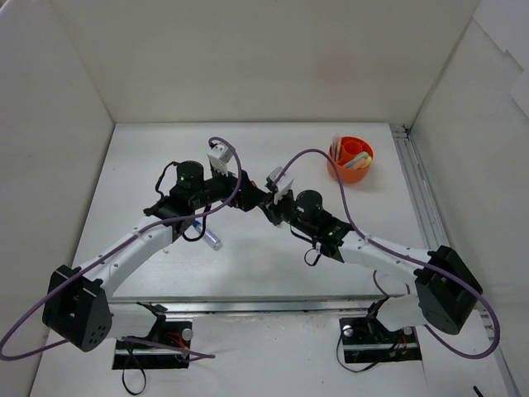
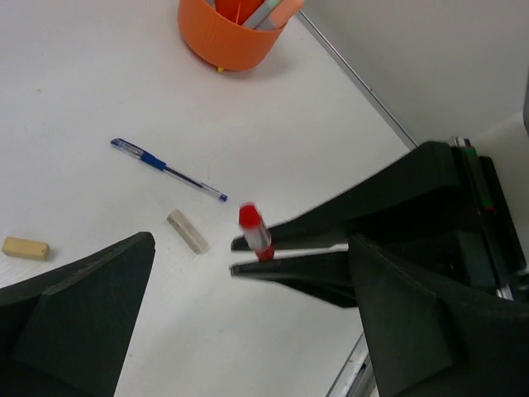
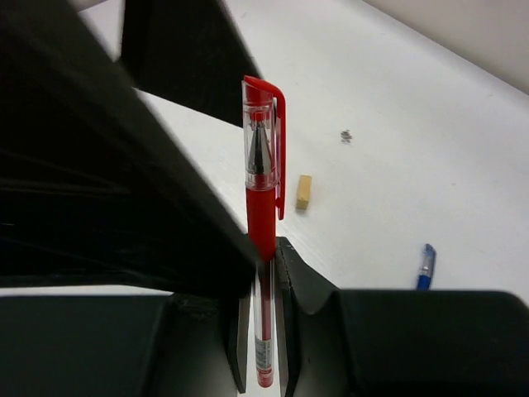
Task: Sort the stationery into containers
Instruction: Place the pen in the storage box.
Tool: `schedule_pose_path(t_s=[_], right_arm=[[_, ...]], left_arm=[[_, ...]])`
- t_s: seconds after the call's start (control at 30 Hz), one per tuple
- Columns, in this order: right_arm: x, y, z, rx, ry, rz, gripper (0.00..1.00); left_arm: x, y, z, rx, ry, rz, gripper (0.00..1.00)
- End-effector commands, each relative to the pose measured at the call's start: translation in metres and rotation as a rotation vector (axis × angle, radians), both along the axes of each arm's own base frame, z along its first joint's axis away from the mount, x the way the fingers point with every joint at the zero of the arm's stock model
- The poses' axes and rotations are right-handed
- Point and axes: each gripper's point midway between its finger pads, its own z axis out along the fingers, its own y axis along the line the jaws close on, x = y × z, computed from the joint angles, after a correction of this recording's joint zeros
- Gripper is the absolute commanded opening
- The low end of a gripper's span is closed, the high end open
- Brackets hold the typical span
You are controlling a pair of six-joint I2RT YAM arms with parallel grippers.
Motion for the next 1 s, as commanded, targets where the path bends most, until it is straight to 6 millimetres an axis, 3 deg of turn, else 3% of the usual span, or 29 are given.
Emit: schedule_pose_path(t_s=[0.0,0.17,0.2,0.27,0.3,0.37,0.4,0.43,0.47,0.6,0.73,0.9,0.97], right_arm=[[0.049,-0.032,0.069,0.122,-0.164,-0.181,0.00],[0.088,-0.091,0.099,0.108,-0.256,-0.371,0.00],[0.101,-0.113,0.104,0.104,-0.269,-0.426,0.00],[0.116,-0.131,0.119,0.105,-0.303,-0.466,0.00],[0.129,-0.154,0.124,0.103,-0.318,-0.523,0.00],[0.147,-0.166,0.131,0.107,-0.339,-0.518,0.00],[0.159,-0.187,0.137,0.120,-0.360,-0.551,0.00],[0.170,-0.188,0.138,0.128,-0.367,-0.523,0.00],[0.181,-0.208,0.143,0.134,-0.395,-0.551,0.00],[0.220,-0.231,0.142,0.125,-0.413,-0.532,0.00],[0.273,-0.246,0.133,0.141,-0.410,-0.525,0.00],[0.317,-0.262,0.114,0.164,-0.394,-0.548,0.00],[0.324,-0.265,0.106,0.161,-0.385,-0.569,0.00]], left_arm=[[-0.010,-0.005,0.042,-0.022,-0.108,-0.035,1.00],[-0.007,0.021,0.055,0.009,-0.175,0.098,1.00],[-0.004,0.028,0.054,0.017,-0.179,0.125,1.00],[-0.003,0.041,0.057,0.025,-0.197,0.182,1.00],[0.002,0.052,0.058,0.030,-0.200,0.217,1.00],[0.005,0.065,0.059,0.038,-0.209,0.263,1.00],[0.009,0.073,0.056,0.047,-0.202,0.288,1.00],[0.012,0.078,0.056,0.057,-0.205,0.310,1.00],[0.014,0.084,0.053,0.073,-0.201,0.328,1.00],[0.032,0.104,0.042,0.105,-0.162,0.406,1.00],[0.045,0.110,0.033,0.117,-0.129,0.417,1.00],[0.064,0.116,0.021,0.137,-0.075,0.432,1.00],[0.070,0.121,0.018,0.136,-0.065,0.438,1.00]])
